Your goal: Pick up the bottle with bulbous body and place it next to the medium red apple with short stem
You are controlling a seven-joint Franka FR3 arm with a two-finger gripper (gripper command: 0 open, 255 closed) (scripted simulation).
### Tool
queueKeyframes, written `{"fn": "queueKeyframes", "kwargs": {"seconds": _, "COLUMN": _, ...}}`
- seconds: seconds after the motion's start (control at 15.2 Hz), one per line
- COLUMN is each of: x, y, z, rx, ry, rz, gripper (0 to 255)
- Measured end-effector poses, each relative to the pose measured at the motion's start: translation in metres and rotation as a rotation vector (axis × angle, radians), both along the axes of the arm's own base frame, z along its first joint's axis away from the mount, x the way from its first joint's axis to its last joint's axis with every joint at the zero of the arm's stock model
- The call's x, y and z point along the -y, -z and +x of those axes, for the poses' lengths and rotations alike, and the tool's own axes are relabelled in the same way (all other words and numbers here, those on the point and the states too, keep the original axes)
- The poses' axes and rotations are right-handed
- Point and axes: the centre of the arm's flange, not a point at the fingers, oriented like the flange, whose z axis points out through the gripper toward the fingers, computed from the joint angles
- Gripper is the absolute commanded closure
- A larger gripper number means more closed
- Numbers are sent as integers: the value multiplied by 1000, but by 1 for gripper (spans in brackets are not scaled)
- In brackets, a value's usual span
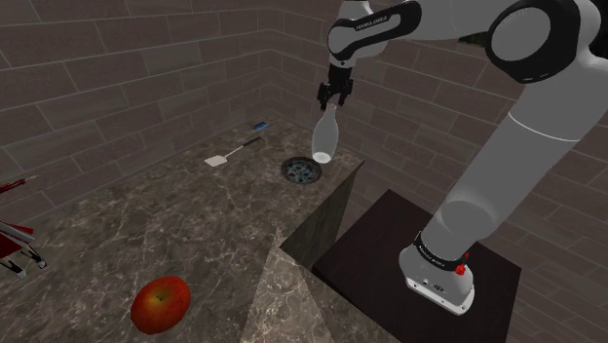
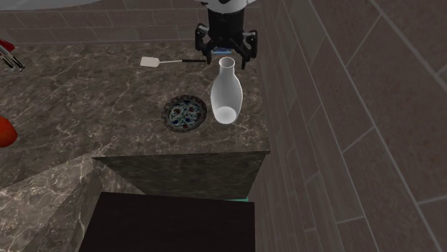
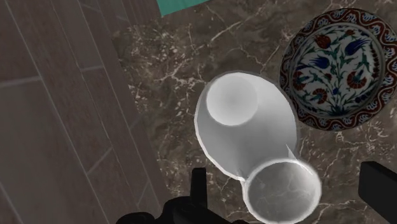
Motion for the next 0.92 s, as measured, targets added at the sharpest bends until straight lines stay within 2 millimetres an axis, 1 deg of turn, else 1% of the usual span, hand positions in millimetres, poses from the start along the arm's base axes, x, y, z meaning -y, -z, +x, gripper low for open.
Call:
{"fn": "queueKeyframes", "kwargs": {"seconds": 0.2, "x": 0, "y": 16, "z": 2, "rx": 0, "ry": 0, "rz": 0, "gripper": 0}}
{"fn": "queueKeyframes", "kwargs": {"seconds": 0.26, "x": 2, "y": 25, "z": 2, "rx": 0, "ry": 0, "rz": 0, "gripper": 0}}
{"fn": "queueKeyframes", "kwargs": {"seconds": 0.33, "x": 1, "y": 28, "z": 2, "rx": 0, "ry": 0, "rz": 0, "gripper": 0}}
{"fn": "queueKeyframes", "kwargs": {"seconds": 0.73, "x": 1, "y": 30, "z": 2, "rx": 1, "ry": 0, "rz": 0, "gripper": 0}}
{"fn": "queueKeyframes", "kwargs": {"seconds": 0.79, "x": 1, "y": 30, "z": 2, "rx": 1, "ry": 0, "rz": 0, "gripper": 255}}
{"fn": "queueKeyframes", "kwargs": {"seconds": 0.92, "x": 1, "y": 30, "z": 2, "rx": 1, "ry": 0, "rz": 0, "gripper": 255}}
